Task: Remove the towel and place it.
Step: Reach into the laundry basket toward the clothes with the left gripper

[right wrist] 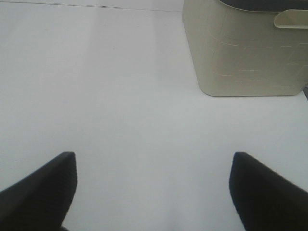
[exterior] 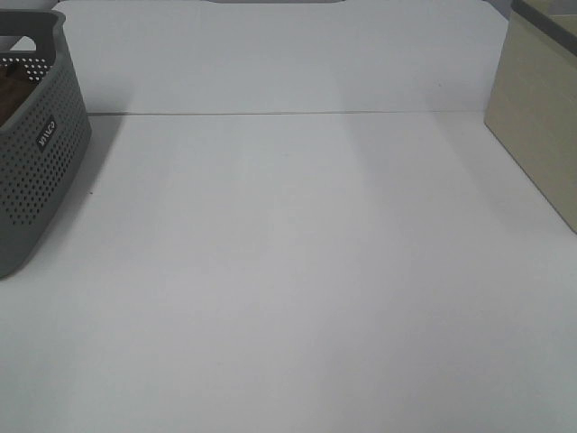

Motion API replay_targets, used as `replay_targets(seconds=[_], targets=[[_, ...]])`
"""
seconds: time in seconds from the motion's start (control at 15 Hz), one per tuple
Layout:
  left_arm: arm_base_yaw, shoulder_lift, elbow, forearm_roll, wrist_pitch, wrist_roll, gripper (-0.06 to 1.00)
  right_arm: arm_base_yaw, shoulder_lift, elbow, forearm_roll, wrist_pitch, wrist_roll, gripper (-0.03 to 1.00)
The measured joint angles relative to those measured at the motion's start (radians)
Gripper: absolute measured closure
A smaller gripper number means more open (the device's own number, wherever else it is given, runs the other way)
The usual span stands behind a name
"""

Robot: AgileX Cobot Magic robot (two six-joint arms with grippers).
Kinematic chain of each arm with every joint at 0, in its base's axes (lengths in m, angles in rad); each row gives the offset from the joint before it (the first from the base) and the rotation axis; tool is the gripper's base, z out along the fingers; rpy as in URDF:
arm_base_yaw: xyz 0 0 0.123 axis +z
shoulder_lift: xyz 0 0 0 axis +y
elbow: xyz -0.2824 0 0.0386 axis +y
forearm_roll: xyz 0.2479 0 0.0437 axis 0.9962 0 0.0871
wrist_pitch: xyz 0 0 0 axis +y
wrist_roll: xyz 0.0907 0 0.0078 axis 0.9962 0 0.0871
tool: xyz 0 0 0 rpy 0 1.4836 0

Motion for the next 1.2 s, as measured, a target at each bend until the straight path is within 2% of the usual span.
replay_targets(seconds=[1.2], targets=[[0.0, 0.0, 0.0, -0.002, 0.0, 0.019, -0.05, 0.0, 0.0, 0.0, 0.0, 0.0, 0.0, 0.14]])
